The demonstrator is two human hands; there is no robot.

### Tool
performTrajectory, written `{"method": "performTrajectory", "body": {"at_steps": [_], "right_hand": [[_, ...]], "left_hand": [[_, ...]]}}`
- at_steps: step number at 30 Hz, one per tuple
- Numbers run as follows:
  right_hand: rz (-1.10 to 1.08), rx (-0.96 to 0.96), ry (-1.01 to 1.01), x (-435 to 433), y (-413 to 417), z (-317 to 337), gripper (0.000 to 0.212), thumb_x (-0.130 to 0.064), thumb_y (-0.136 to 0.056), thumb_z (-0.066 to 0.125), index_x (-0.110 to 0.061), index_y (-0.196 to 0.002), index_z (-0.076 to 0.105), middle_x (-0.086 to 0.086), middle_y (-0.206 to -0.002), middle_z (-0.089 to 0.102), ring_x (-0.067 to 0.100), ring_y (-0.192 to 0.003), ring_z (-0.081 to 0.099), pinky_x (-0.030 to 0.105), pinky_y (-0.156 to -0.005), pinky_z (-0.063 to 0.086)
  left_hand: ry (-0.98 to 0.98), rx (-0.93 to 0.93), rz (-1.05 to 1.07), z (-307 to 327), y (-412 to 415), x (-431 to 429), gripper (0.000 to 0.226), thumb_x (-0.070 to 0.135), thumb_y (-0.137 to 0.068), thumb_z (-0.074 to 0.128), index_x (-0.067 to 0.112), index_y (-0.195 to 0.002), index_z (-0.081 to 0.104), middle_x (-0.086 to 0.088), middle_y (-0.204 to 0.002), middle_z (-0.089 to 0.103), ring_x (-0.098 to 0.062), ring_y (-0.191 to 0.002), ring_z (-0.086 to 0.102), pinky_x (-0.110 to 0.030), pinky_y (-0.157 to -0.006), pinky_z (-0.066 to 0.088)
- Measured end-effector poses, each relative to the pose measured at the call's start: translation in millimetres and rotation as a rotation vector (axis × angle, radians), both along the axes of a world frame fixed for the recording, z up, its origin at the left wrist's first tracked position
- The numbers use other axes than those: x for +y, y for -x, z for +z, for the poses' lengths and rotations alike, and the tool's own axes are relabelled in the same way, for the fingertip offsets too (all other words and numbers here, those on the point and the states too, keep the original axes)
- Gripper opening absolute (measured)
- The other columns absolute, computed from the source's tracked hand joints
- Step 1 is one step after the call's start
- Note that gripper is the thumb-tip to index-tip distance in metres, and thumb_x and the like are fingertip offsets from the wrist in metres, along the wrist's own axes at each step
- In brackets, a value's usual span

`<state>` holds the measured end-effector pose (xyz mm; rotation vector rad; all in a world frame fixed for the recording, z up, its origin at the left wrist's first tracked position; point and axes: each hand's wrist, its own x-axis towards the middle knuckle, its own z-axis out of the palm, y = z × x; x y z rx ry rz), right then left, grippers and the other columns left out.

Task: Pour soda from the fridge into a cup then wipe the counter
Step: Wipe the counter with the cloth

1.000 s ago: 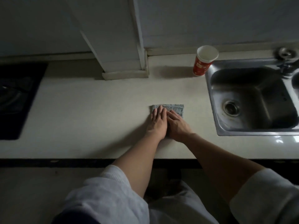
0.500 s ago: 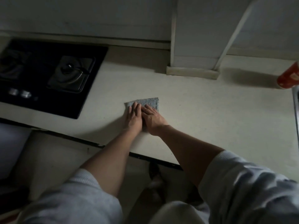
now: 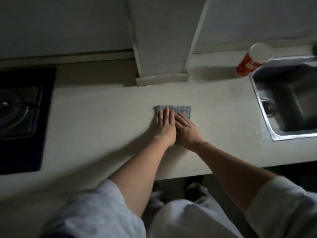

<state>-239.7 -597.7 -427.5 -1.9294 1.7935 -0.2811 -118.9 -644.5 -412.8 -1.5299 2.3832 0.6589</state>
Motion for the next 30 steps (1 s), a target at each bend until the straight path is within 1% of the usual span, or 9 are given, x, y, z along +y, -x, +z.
{"method": "performTrajectory", "body": {"at_steps": [4, 7, 10, 14, 16, 19, 22, 27, 30], "right_hand": [[-0.104, 0.012, 0.02, 48, 27, -3, 0.061, -0.045, -0.097, 0.039, -0.018, -0.151, 0.033, 0.001, -0.16, 0.025, 0.024, -0.148, 0.019, 0.039, -0.121, 0.02], [-0.106, 0.045, 0.022, 35, 55, 2, 0.062, -0.05, -0.097, 0.034, -0.021, -0.152, 0.032, 0.0, -0.16, 0.024, 0.022, -0.149, 0.017, 0.037, -0.121, 0.019], [-0.069, 0.073, 0.004, 11, 92, 8, 0.063, -0.052, -0.095, 0.034, -0.022, -0.151, 0.033, 0.001, -0.159, 0.027, 0.023, -0.148, 0.021, 0.038, -0.12, 0.022], [-0.038, 0.082, -0.015, -27, 146, 8, 0.063, -0.049, -0.093, 0.038, -0.021, -0.149, 0.037, 0.002, -0.157, 0.032, 0.022, -0.146, 0.027, 0.041, -0.117, 0.028], [-0.037, 0.087, -0.018, -48, 170, 9, 0.065, -0.049, -0.092, 0.038, -0.022, -0.151, 0.034, 0.002, -0.158, 0.03, 0.021, -0.147, 0.024, 0.041, -0.118, 0.026], [-0.006, 0.068, -0.01, -82, 198, 8, 0.069, -0.037, -0.091, 0.056, -0.019, -0.152, 0.031, 0.004, -0.159, 0.027, 0.024, -0.148, 0.02, 0.036, -0.122, 0.017], [0.051, 0.045, 0.034, -119, 218, 11, 0.075, -0.028, -0.084, 0.068, -0.014, -0.149, 0.035, 0.009, -0.155, 0.033, 0.027, -0.144, 0.029, 0.034, -0.119, 0.02], [0.043, -0.014, -0.014, -168, 231, 5, 0.072, -0.024, -0.091, 0.061, -0.019, -0.153, 0.026, 0.002, -0.158, 0.026, 0.023, -0.146, 0.021, 0.042, -0.119, 0.025], [0.058, -0.019, -0.017, -185, 236, 0, 0.075, -0.025, -0.089, 0.064, -0.017, -0.153, 0.026, 0.005, -0.157, 0.028, 0.026, -0.145, 0.024, 0.044, -0.119, 0.023]], "left_hand": [[0.008, 0.034, -0.139, -3, 32, 28, 0.074, 0.003, -0.098, 0.031, 0.008, -0.153, -0.017, -0.01, -0.16, -0.029, -0.036, -0.147, -0.024, -0.046, -0.117, -0.015], [-0.016, 0.014, -0.201, 3, 56, 7, 0.079, 0.002, -0.095, 0.036, 0.009, -0.154, -0.017, -0.009, -0.16, -0.027, -0.034, -0.147, -0.023, -0.045, -0.119, -0.013], [-0.06, -0.005, -0.209, 10, 89, -15, 0.08, 0.004, -0.095, 0.038, 0.009, -0.155, -0.016, -0.009, -0.161, -0.025, -0.033, -0.148, -0.022, -0.042, -0.12, -0.012], [-0.111, 0.026, -0.142, 16, 142, -43, 0.083, 0.007, -0.095, 0.044, 0.008, -0.155, -0.013, -0.009, -0.162, -0.023, -0.033, -0.149, -0.021, -0.04, -0.121, -0.01], [-0.127, 0.034, -0.098, 20, 168, -60, 0.086, 0.007, -0.094, 0.048, 0.008, -0.155, -0.011, -0.009, -0.163, -0.021, -0.032, -0.149, -0.02, -0.039, -0.122, -0.009], [-0.142, 0.047, -0.011, 26, 201, -88, 0.089, 0.009, -0.092, 0.054, 0.008, -0.156, -0.008, -0.008, -0.164, -0.017, -0.031, -0.15, -0.017, -0.039, -0.122, -0.006], [-0.149, 0.043, 0.092, 31, 222, -117, 0.092, 0.007, -0.091, 0.058, 0.009, -0.157, -0.006, -0.006, -0.164, -0.016, -0.028, -0.151, -0.015, -0.04, -0.12, -0.002], [-0.112, 0.018, 0.182, 29, 240, -156, 0.093, 0.007, -0.091, 0.059, 0.008, -0.156, -0.007, -0.007, -0.164, -0.014, -0.029, -0.151, -0.012, -0.035, -0.12, -0.003], [-0.098, 0.014, 0.194, 24, 246, -171, 0.092, 0.006, -0.092, 0.058, 0.009, -0.156, -0.008, -0.007, -0.164, -0.016, -0.029, -0.151, -0.013, -0.033, -0.121, -0.004]]}}
